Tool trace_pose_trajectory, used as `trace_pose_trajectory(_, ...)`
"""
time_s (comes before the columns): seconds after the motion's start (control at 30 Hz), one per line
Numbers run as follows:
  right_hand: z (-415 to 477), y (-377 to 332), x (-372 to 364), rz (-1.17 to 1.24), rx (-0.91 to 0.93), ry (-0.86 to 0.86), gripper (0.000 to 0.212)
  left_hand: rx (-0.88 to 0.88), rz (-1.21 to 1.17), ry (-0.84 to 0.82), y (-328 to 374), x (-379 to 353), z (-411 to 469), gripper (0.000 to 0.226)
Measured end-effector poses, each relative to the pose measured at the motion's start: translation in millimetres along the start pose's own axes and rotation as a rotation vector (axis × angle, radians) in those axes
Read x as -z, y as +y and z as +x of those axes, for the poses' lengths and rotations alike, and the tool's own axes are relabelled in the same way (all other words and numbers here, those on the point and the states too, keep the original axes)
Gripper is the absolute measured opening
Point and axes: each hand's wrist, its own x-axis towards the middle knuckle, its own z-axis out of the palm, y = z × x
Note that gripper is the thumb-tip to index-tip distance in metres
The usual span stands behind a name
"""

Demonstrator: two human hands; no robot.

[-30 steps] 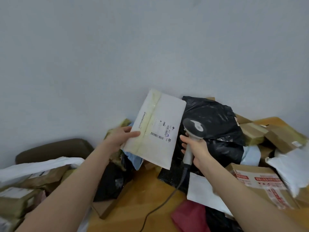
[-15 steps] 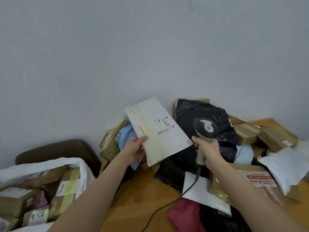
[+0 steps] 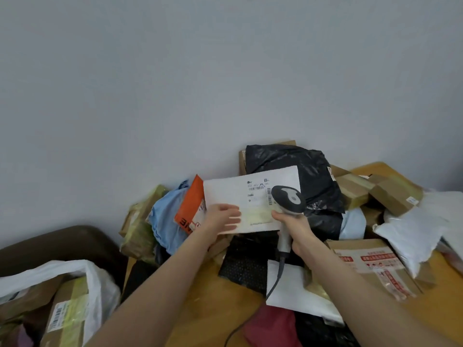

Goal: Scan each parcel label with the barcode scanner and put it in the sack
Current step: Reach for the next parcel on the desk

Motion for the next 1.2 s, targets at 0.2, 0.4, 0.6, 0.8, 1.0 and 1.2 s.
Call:
trace_pose_trajectory(0.2, 22, 4, -6, 0.048, -0.044, 0.053, 0.016, 0.062, 0.300, 0.224, -12, 49, 55, 0.049)
trace_pose_trajectory(0.4, 37, 7, -10, -0.002, -0.006, 0.091, 0.024, 0.143, 0.029, 0.101, -72, 35, 99, 0.100)
trace_pose_trajectory(0.6, 40, 6, -2, 0.002, -0.020, 0.101, 0.019, 0.073, 0.067, 0.167, -60, 42, 71, 0.065)
trace_pose_trajectory(0.8, 23, 6, 4, 0.011, -0.050, 0.056, 0.030, -0.062, -0.010, 0.205, -53, 44, 41, 0.027)
trace_pose_trajectory(1.0, -42, 16, 2, -0.037, -0.027, 0.083, 0.009, -0.072, -0.061, 0.256, -47, 61, 2, 0.040)
trace_pose_trajectory(1.2, -107, 29, 2, -0.171, 0.022, -0.003, 0.020, -0.037, -0.129, 0.306, -51, 81, -34, 0.033)
